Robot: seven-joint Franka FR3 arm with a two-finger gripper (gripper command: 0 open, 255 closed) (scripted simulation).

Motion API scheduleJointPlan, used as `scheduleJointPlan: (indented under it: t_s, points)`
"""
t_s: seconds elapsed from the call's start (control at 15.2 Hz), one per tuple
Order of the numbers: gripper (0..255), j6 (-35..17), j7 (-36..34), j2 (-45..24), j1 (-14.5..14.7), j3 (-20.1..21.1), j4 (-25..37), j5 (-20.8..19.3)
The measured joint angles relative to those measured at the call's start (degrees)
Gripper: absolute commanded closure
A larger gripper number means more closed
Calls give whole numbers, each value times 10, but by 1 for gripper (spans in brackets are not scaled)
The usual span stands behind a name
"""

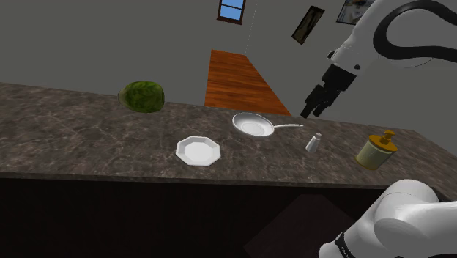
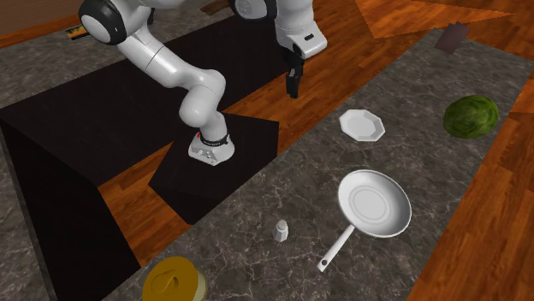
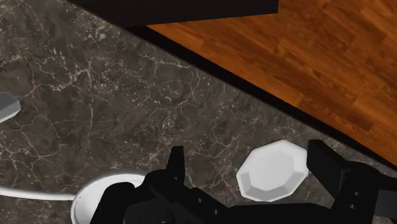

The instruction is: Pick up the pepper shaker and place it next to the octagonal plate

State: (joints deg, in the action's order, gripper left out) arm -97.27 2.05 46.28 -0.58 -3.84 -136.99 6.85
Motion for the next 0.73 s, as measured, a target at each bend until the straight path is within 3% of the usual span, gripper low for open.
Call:
scheduleJointPlan:
  t_s: [0.2, 0.73]
  points:
    - [0, -11, 11, -5, -6, -11, -8, -8]
    - [0, -80, 88, -52, -44, -88, -41, -62]
